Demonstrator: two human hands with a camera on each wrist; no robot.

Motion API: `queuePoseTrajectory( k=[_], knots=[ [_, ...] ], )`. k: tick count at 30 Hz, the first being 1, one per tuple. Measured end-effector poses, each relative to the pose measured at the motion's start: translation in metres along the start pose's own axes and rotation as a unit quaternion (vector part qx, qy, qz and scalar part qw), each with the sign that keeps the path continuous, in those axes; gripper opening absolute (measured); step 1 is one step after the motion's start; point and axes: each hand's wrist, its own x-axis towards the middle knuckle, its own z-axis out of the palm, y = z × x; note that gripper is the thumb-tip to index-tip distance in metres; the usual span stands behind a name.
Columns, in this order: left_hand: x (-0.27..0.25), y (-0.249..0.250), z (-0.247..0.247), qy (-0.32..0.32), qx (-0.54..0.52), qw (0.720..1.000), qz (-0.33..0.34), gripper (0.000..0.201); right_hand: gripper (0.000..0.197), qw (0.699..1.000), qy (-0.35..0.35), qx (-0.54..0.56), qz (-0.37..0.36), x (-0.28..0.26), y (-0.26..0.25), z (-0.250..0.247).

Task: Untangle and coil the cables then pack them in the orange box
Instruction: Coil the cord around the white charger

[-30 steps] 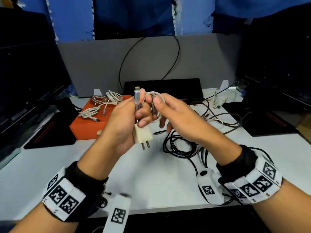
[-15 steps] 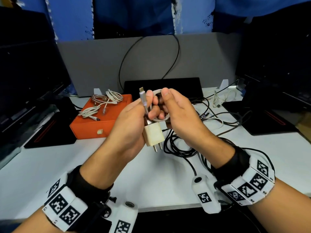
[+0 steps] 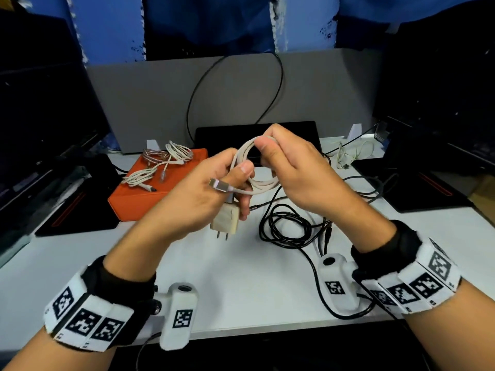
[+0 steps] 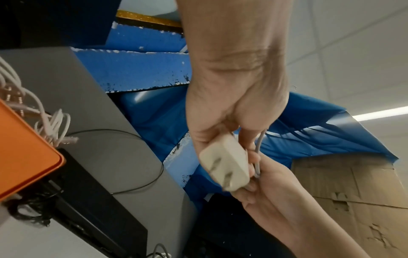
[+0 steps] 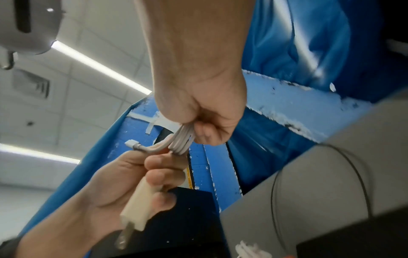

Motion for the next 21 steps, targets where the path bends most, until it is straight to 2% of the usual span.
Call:
queuePoseTrajectory(
  k=[2, 4, 6, 8, 11, 15, 18, 21],
  knots=[
    [0.002, -0.005, 0.001, 0.023, 0.033, 0.999, 0.034, 0.030, 0.034, 0.989, 0.025, 0.140, 0.033, 0.001, -0.002, 0.006],
    [0.003, -0.007, 0.002, 0.031, 0.017, 0.998, 0.052, 0.028, 0.037, 0.958, 0.031, 0.268, 0.095, 0.001, -0.007, 0.010],
    [0.004, -0.008, 0.001, 0.024, -0.034, 0.998, 0.045, 0.027, 0.040, 0.933, 0.021, 0.335, 0.135, 0.000, -0.011, 0.012],
    [0.005, -0.008, 0.001, 0.015, -0.077, 0.996, 0.035, 0.024, 0.043, 0.920, 0.004, 0.362, 0.147, -0.001, -0.013, 0.010],
    [0.006, -0.009, 0.002, 0.007, -0.069, 0.997, 0.036, 0.024, 0.047, 0.934, 0.007, 0.327, 0.140, -0.002, -0.015, 0.008],
    [0.006, -0.009, 0.000, 0.003, -0.035, 0.999, 0.026, 0.017, 0.048, 0.984, 0.037, 0.162, 0.064, -0.002, -0.014, 0.003],
    [0.005, -0.012, -0.013, -0.060, 0.022, 0.998, -0.019, 0.020, 0.049, 0.990, 0.030, 0.120, 0.067, 0.000, -0.010, -0.007],
    [0.001, -0.014, -0.026, -0.125, 0.060, 0.989, -0.060, 0.014, 0.048, 0.993, 0.016, 0.101, 0.067, 0.001, -0.007, -0.012]
  ],
)
